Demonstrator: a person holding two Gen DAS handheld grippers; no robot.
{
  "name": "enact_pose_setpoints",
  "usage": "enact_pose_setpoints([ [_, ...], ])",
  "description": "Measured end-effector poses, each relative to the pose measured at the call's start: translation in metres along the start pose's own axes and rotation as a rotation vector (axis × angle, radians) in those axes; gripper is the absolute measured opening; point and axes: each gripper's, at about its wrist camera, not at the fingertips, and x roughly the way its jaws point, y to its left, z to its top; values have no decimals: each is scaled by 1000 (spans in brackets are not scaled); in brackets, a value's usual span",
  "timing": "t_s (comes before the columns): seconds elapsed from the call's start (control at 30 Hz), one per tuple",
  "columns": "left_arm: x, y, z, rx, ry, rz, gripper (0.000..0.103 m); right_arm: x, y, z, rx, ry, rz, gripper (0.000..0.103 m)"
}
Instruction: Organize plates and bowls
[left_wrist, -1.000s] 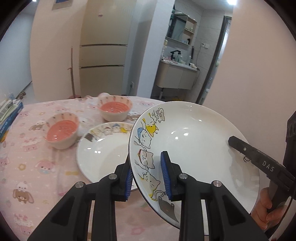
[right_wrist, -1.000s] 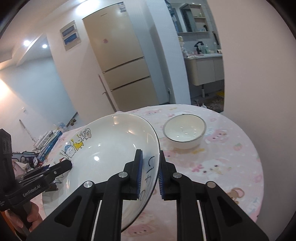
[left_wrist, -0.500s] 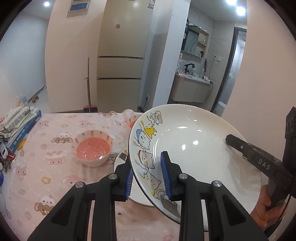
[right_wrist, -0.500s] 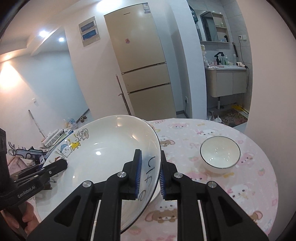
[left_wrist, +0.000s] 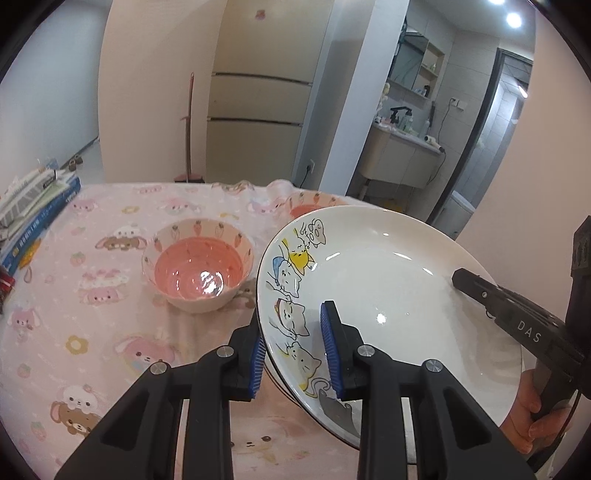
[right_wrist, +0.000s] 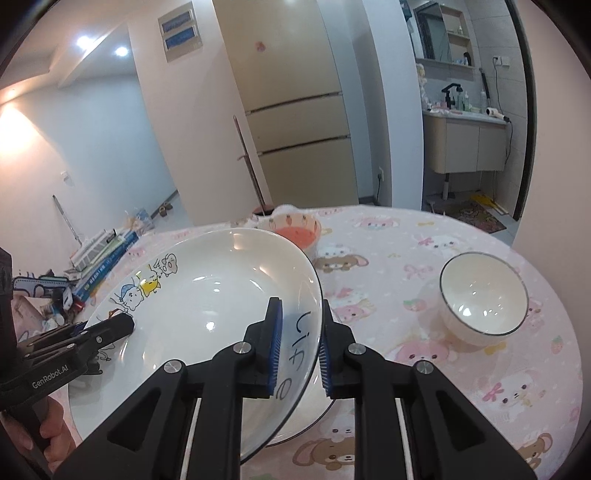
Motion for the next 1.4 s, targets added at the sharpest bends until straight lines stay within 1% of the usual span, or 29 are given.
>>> enact_pose_setpoints([
  [0.17,23,11,-8,-21,54,-6,30,17,1,-8,-15,48,-24,17],
  [0.5,51,15,-21,-6,131,15,30,43,-5,-23,-17,139,-52,19],
  [0.67,60,16,-25,3,153,32,30,53,-6,-27,-32,172,-62,20],
  [0.9,62,12,-26,30,149,46,30,56,-4,-29,-60,177,-82,22],
  [1.1,61,7,-29,72,144,84,30,57,5,-32,-142,175,-149,24],
  [1.2,58,1,-29,115,132,124,30,58,16,-37,-227,173,-211,23],
  [1.27,56,-3,-30,139,126,154,30,57,23,-40,-269,156,-240,23],
  [1.4,56,-3,-30,134,133,148,30,55,23,-40,-275,148,-240,23],
])
